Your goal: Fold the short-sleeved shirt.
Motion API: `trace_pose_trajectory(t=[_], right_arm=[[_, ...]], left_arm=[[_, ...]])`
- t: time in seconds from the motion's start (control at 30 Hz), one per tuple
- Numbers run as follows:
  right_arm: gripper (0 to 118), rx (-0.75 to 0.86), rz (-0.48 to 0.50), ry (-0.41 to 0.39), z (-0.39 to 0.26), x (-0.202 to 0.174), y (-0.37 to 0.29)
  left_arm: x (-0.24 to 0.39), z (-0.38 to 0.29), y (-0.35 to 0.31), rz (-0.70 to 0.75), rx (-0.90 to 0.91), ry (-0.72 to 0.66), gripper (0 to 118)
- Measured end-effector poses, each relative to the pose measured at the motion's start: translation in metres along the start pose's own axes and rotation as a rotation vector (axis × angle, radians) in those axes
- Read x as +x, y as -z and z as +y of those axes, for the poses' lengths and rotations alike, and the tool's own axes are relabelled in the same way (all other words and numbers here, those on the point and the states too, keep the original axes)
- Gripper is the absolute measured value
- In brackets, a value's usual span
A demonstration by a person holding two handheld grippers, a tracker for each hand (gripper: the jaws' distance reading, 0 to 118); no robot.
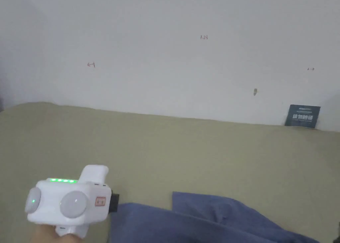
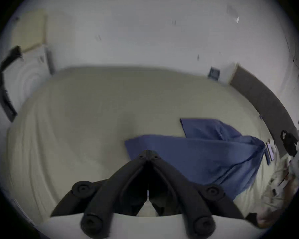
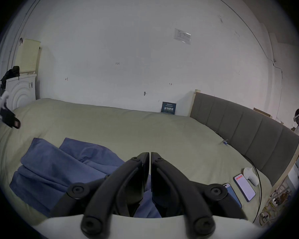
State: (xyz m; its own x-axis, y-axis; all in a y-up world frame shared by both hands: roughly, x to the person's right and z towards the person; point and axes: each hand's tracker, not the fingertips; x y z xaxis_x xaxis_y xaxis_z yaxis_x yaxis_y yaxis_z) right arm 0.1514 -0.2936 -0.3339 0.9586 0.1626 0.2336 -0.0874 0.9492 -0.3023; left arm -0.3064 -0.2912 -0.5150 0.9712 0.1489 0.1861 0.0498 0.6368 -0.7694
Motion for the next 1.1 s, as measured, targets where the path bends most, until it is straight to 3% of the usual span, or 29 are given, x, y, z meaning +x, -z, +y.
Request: trace_pose_trajectory(t=[0.03, 0.07, 0.1, 0.13, 0.23, 0.3, 0.43, 0.5, 0.6, 0.63, 0.67, 0.7, 0.73, 0.87, 0.9, 0.93, 1.0, 1.03, 1.07, 1.1], right_arm=[[8, -0.001, -0.003, -0.003, 0.0, 0.001, 0.001], [8, -0.005, -0.004, -0.007, -0.001, 0.003, 0.003], [8, -0.007, -0.006, -0.01, -0.001, 0.003, 0.004], [8, -0.01, -0.011, -0.013, -0.002, 0.004, 0.005], [8, -0.026, -0.013, -0.026, -0.006, 0.006, 0.01], [8, -0.036, -0.013, -0.028, -0.008, 0.008, 0.012], [8, -0.055, -0.024, -0.031, -0.011, 0.015, 0.016], [8, -0.058, -0.03, -0.037, -0.012, 0.018, 0.017], [8, -0.068, -0.037, -0.032, -0.01, 0.024, 0.019], [8, -0.076, -0.037, -0.017, -0.01, 0.027, 0.021], [8, -0.082, -0.038, -0.007, -0.01, 0.029, 0.022], [8, -0.087, -0.044, -0.005, -0.01, 0.029, 0.024], [8, -0.096, -0.047, -0.003, -0.01, 0.03, 0.025], [11, -0.206, 0.006, 0.029, -0.011, 0.035, 0.037], [16, -0.234, 0.03, 0.045, -0.011, 0.036, 0.041], [31, -0.267, 0.055, 0.048, -0.011, 0.036, 0.045], [108, -0.35, 0.121, 0.071, -0.013, 0.035, 0.053], [117, -0.409, 0.154, 0.111, -0.017, 0.036, 0.059], [113, -0.478, 0.166, 0.134, -0.021, 0.036, 0.066], [113, -0.434, 0.199, 0.167, -0.021, 0.034, 0.066]], left_arm=[[-0.002, 0.014, 0.018, -0.007, -0.083, -0.015, 10], [-0.001, 0.026, 0.036, 0.009, -0.184, -0.006, 39], [-0.002, 0.033, 0.048, 0.022, -0.225, 0.001, 81], [-0.005, 0.042, 0.067, 0.021, -0.264, -0.017, 114], [-0.006, 0.047, 0.091, 0.021, -0.27, -0.068, 118], [-0.01, 0.044, 0.104, 0.041, -0.294, -0.094, 108], [-0.013, 0.037, 0.132, 0.092, -0.399, -0.142, 101], [-0.014, 0.029, 0.135, 0.084, -0.413, -0.129, 79], [-0.007, 0.035, 0.131, 0.109, -0.377, -0.079, 64], [-0.007, 0.035, 0.128, 0.11, -0.373, -0.067, 50], [-0.008, 0.038, 0.128, 0.129, -0.365, -0.03, 15], [-0.01, 0.038, 0.126, 0.118, -0.36, -0.029, 1], [-0.011, 0.039, 0.122, 0.027, -0.346, -0.061, 1], [0.002, 0.037, 0.106, 0.056, -0.319, -0.055, 1], [0.005, 0.036, 0.105, 0.057, -0.321, -0.043, 1], [0.008, 0.035, 0.104, 0.057, -0.32, -0.034, 1], [0.009, 0.033, 0.102, 0.055, -0.32, -0.038, 1], [0.01, 0.032, 0.102, 0.05, -0.323, -0.043, 1], [0.009, 0.033, 0.103, 0.044, -0.326, -0.045, 1], [0.009, 0.032, 0.103, 0.043, -0.328, -0.046, 1]])
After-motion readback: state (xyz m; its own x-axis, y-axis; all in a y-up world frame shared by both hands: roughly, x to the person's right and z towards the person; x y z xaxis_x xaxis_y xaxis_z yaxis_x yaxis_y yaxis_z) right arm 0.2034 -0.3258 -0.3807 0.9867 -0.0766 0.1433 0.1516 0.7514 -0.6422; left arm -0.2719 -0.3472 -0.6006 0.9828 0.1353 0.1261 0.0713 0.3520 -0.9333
